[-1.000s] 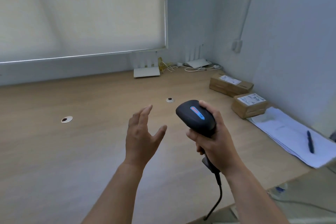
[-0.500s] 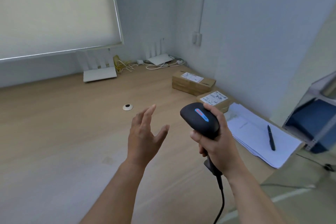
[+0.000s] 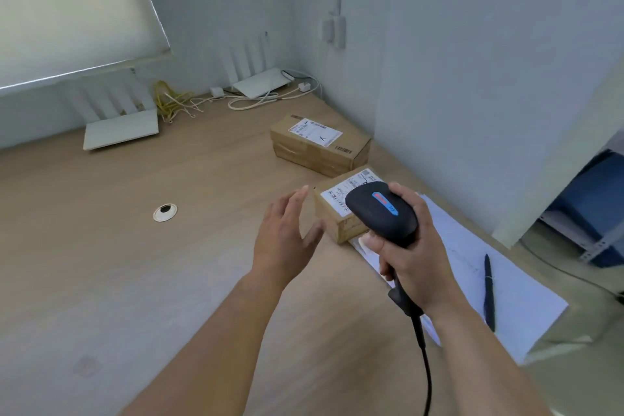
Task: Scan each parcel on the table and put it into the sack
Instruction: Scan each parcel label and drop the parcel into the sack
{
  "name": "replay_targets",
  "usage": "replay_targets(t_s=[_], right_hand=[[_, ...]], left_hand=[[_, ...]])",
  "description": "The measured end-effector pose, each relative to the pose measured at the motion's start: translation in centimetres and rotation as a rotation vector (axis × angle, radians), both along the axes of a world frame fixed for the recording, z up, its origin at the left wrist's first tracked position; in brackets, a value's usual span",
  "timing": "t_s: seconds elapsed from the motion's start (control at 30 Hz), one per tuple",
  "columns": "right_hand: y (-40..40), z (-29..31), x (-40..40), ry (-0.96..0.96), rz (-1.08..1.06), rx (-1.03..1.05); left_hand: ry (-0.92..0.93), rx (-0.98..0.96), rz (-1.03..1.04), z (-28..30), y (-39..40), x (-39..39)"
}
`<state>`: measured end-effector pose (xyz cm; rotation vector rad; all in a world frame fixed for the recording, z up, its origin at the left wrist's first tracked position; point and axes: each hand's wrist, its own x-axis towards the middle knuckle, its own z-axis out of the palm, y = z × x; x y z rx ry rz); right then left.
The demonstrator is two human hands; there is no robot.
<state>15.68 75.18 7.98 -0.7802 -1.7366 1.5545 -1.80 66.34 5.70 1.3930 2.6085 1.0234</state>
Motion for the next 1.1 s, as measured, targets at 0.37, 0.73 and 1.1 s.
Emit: replay_targets(t_s=[0.37,0.73,1.1], right_hand=[[7.6,-2.6,1.1,-0.023,-0.014,-0.023],[7.8,-3.8,1.8,-0.044,-0.025,-0.080],[7.5,-4.2,2.4,-0.011,-0.032,-0.104]], left_hand=[[-0.045,-0.403,0.003,-2.9,9.1,-2.0],[0.057,-0.534,-0.043,-1.9,10.4,-1.1],[-0.001,-0.605,-0.187,-1.3,11.0,1.9]])
